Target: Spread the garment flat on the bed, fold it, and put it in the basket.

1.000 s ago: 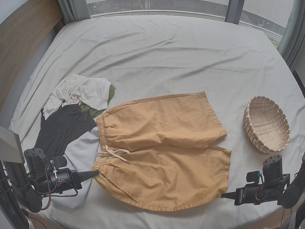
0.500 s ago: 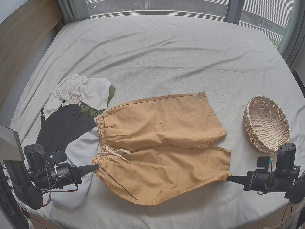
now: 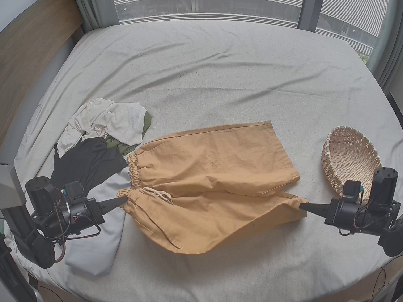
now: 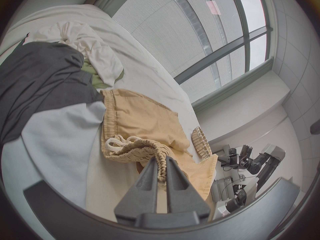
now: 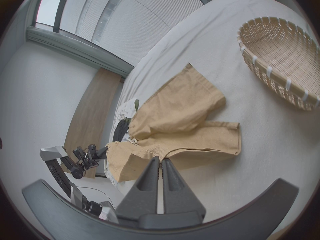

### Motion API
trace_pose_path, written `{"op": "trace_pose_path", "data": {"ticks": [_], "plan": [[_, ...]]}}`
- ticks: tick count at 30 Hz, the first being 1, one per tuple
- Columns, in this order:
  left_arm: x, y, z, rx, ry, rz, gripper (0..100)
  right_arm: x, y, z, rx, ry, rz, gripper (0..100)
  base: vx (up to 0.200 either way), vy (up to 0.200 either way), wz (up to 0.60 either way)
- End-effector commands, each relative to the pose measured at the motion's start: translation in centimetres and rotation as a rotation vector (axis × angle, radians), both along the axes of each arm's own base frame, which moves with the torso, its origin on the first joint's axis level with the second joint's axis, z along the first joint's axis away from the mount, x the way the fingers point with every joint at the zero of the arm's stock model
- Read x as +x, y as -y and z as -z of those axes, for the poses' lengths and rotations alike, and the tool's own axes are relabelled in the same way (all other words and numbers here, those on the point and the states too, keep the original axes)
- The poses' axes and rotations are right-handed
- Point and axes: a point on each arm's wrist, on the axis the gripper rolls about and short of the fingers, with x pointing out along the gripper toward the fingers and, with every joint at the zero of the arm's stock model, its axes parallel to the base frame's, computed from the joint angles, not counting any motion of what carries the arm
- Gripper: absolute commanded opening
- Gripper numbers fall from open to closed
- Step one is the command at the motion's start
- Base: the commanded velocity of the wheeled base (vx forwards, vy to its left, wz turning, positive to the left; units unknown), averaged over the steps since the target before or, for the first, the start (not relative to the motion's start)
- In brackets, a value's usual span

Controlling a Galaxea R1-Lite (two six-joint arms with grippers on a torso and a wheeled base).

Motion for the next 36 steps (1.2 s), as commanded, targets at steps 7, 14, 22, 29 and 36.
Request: {"op": "trace_pose_path", "data": {"ticks": [7, 14, 22, 29, 36], "plan": [[0.8, 0.1, -1.6, -0.022, 0.071, -0.013, 0, 2.2, -0.6, -3.1, 0.069, 0.107, 0.011, 0, 0.000, 0.000, 0.00], [1.0, 0.0, -2.0, -0.031, 0.084, -0.014, 0, 3.5, -1.0, -4.8, 0.108, 0.160, 0.014, 0, 0.000, 0.000, 0.00], [1.0, 0.1, -2.1, -0.031, 0.087, -0.013, 0, 4.2, -1.1, -5.2, 0.115, 0.180, 0.016, 0, 0.000, 0.000, 0.00], [1.0, 0.0, -2.1, -0.031, 0.085, -0.016, 0, 4.5, -0.7, -5.6, 0.117, 0.197, 0.027, 0, 0.000, 0.000, 0.00], [0.4, 0.0, -3.4, -0.100, 0.074, -0.024, 0, 4.7, -0.8, -6.1, 0.125, 0.222, 0.023, 0, 0.000, 0.000, 0.00]]}}
